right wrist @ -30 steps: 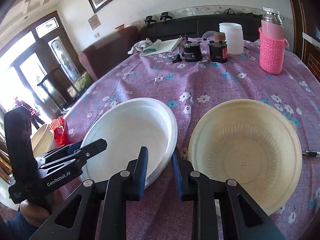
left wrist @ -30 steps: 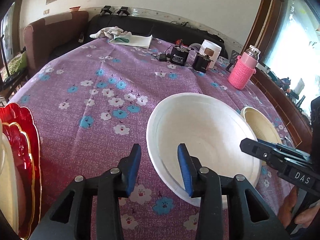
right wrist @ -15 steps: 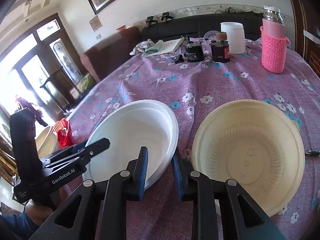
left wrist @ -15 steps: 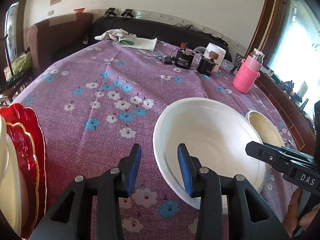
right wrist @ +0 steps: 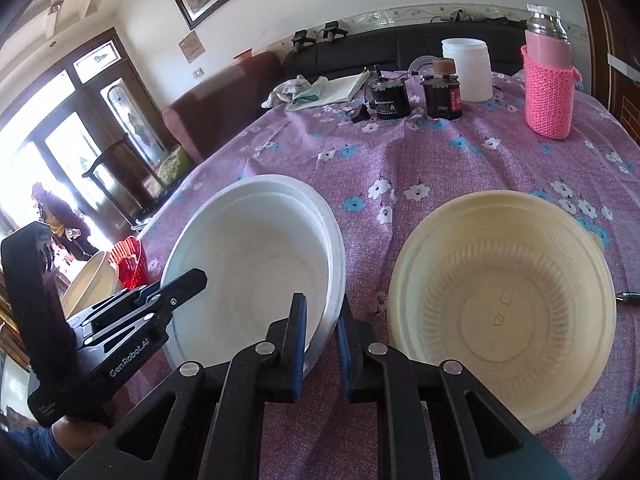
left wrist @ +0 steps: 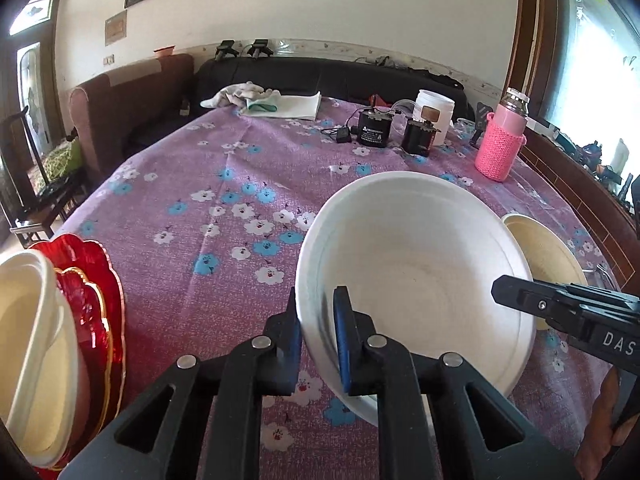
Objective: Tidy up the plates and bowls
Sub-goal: 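Carry the white bowl with the right gripper toward the dish stack, then lower the white bowl into the cream bowl and open the right gripper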
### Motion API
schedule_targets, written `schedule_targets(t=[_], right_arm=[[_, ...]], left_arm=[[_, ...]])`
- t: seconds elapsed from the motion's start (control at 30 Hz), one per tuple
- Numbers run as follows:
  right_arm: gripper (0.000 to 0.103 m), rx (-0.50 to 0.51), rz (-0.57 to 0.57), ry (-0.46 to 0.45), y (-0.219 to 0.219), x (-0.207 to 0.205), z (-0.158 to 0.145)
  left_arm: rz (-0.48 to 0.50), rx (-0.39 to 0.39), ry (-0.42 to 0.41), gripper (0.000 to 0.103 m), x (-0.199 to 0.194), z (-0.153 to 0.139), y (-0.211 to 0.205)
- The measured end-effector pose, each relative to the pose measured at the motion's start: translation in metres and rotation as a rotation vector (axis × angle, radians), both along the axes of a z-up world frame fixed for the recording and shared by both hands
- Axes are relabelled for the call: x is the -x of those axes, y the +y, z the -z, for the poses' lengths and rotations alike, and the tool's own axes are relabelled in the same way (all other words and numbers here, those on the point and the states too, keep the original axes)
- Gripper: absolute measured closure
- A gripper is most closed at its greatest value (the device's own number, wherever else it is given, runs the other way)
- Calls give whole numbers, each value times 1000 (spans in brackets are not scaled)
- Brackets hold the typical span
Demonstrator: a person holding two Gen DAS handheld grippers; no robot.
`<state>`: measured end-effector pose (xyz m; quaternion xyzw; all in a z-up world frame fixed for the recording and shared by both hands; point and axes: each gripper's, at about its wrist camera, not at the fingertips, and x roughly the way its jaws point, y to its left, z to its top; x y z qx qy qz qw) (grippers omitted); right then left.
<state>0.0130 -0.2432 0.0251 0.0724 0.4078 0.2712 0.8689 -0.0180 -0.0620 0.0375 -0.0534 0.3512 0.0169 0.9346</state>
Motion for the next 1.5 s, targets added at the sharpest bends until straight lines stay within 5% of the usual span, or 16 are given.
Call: schedule_targets(t=[0.3,0.67,0.93,1.0,1.17,1.23,1.5], right_arm=[[87,-56,-59,-44,4,12,-12],[87,-117,-31,100,12,37,3],[84,-51,27,89,17,46,6],[74,-43,32,84,18,49,5],[71,-42,32,76,18,57,6],[87,-49,25,75,21,60,4],[87,-97,22,79,20,66,-9]], left_arm=[[-38,-15,-3,87,24,-12,7],[-14,-3,48,87,41,-5,21],[15,5,85,66,45,8,24],[10,7,77,66,47,7,27],[14,13,43,88,53,4,28],[10,-28,26,89,56,0,23],[-5,-45,-26,89,69,-21,26]])
